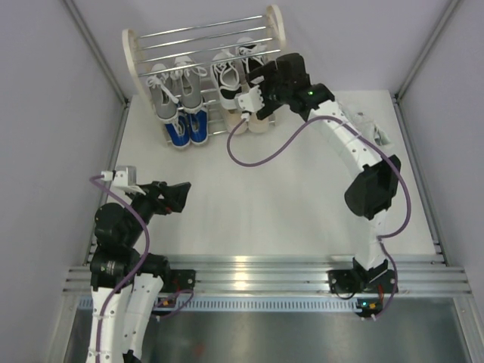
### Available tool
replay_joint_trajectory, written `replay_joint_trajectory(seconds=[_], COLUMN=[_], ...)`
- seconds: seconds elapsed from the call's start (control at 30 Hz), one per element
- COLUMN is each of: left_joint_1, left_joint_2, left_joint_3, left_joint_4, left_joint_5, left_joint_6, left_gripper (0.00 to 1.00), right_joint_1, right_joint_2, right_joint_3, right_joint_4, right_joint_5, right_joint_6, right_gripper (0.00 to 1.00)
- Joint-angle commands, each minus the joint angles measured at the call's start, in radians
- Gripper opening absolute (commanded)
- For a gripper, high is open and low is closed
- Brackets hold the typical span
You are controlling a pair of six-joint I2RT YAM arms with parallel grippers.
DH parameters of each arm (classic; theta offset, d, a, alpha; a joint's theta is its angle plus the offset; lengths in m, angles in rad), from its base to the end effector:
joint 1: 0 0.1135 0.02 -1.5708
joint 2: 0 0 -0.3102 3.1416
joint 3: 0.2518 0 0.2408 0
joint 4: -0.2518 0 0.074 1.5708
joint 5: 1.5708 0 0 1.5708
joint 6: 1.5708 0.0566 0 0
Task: Place and organize the shoes onto the shoe shelf
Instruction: Adjust the shoe at the shoe shelf.
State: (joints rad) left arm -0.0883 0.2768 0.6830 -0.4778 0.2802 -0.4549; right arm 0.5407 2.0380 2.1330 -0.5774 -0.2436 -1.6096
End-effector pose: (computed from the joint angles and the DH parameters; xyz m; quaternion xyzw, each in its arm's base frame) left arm 0.0387 -0.0191 0.3363 -0.0386 0.7300 -0.2795 0.6225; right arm 0.4220 0.2693 0.4125 -0.7769 0.3486 -0.1723 0.4952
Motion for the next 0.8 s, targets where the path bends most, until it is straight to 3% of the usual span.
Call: replay_joint_trajectory(seconds=[0.0, 0.2, 0.33, 0.5, 0.63, 0.77], left_joint_1=[0.001, 0.001, 0.001, 0.002, 0.001, 0.001], left_joint_2=[-0.014, -0.021, -0.013, 0.005, 0.013, 0.004], left_joint_3=[0.004, 0.026, 0.039, 0.058, 0.075, 0.082], left_joint_4=[0.048, 0.048, 0.048, 0.048, 0.048, 0.047], left_joint_5=[0.024, 0.025, 0.027, 0.036, 0.036, 0.043], left_joint_6=[-0.021, -0.031, -0.042, -0.054, -0.065, -0.076], left_gripper=[0.98, 0.98, 0.98, 0.98, 0.98, 0.98], right_joint_1=[0.013, 0.022, 0.025, 0.024, 0.022, 0.024], right_joint_2=[-0.104, -0.166, -0.218, -0.309, -0.319, -0.193], right_joint_3=[-0.041, -0.021, 0.019, -0.088, -0.128, 0.083], right_joint_4=[0.005, -0.082, -0.16, -0.141, -0.169, -0.358], right_joint_5=[-0.051, -0.1, -0.164, -0.2, -0.272, -0.374], right_joint_6=[0.033, 0.147, 0.386, 0.633, 0.611, 0.462], right_gripper=[0.86, 0.89, 0.88, 0.87, 0.85, 0.81])
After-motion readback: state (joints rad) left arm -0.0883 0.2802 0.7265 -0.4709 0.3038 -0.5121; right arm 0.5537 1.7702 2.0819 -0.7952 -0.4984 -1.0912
